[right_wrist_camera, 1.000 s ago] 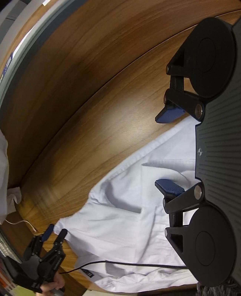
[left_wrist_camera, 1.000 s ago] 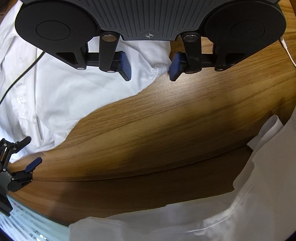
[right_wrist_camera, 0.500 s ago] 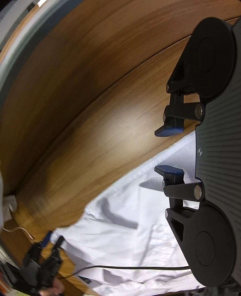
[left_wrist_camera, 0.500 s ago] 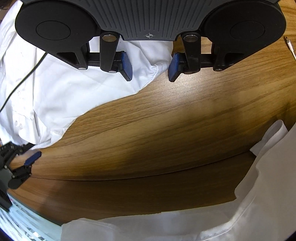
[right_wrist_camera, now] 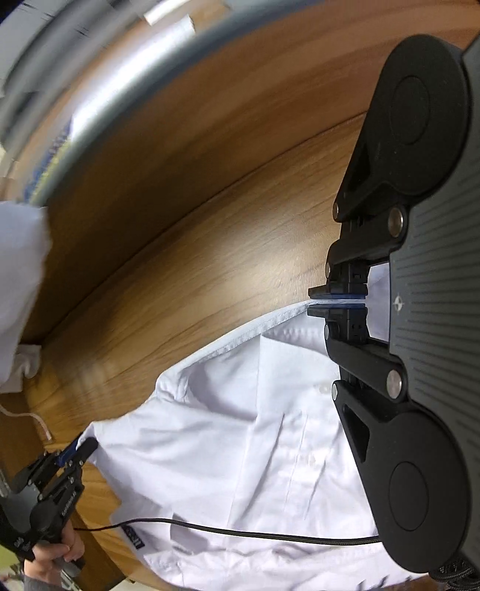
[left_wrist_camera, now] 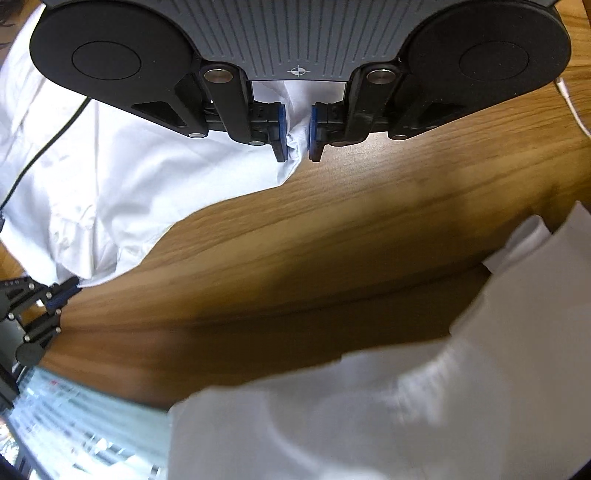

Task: Fold clothes

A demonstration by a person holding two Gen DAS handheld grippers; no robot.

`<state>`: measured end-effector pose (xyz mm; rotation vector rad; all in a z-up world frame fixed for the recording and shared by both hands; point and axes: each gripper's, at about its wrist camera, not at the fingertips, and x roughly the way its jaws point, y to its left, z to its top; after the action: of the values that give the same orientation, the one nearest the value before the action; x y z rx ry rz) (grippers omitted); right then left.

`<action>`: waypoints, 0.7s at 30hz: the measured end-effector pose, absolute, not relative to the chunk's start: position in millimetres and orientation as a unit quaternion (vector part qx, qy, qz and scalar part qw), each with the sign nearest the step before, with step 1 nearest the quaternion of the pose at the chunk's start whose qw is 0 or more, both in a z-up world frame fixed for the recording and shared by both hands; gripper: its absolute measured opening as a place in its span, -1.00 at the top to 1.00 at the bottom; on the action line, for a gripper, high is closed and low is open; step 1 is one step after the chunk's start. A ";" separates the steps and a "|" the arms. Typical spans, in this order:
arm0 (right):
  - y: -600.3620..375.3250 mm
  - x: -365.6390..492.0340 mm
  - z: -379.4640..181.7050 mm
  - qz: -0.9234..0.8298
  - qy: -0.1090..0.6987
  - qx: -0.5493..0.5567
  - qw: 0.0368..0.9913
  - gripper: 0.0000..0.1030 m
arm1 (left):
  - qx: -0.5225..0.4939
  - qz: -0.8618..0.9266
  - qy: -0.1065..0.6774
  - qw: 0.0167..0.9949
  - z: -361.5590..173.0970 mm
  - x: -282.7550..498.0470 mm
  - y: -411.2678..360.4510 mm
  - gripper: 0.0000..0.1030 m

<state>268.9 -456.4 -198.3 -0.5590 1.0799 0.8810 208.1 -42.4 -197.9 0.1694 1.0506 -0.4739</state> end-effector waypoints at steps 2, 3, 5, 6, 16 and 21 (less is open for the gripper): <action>-456.3 253.1 -182.4 0.393 0.479 -0.259 0.741 0.95 | 0.089 -0.227 0.477 0.844 -186.1 194.2 -41.2 0.73; -456.2 244.8 -174.4 0.389 0.473 -0.260 0.747 0.95 | 0.093 -0.228 0.468 0.849 -180.2 187.2 -40.7 0.73; -455.9 228.2 -159.9 0.384 0.462 -0.263 0.755 0.95 | 0.106 -0.235 0.447 0.856 -168.9 170.3 -40.7 0.73; -455.8 219.6 -153.0 0.381 0.457 -0.264 0.759 0.95 | 0.112 -0.240 0.438 0.859 -165.7 161.0 -41.2 0.73; -436.2 95.3 -137.1 0.345 0.439 -0.270 0.785 0.95 | 0.167 -0.271 0.380 0.869 -154.8 77.2 -45.5 0.72; -416.5 38.8 -176.5 0.319 0.455 -0.269 0.787 0.95 | 0.199 -0.280 0.400 0.850 -171.9 47.9 -48.7 0.70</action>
<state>38.8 -416.5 -176.5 -0.5795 0.9812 0.6880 47.9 -48.7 -171.9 0.4199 0.8417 -0.5893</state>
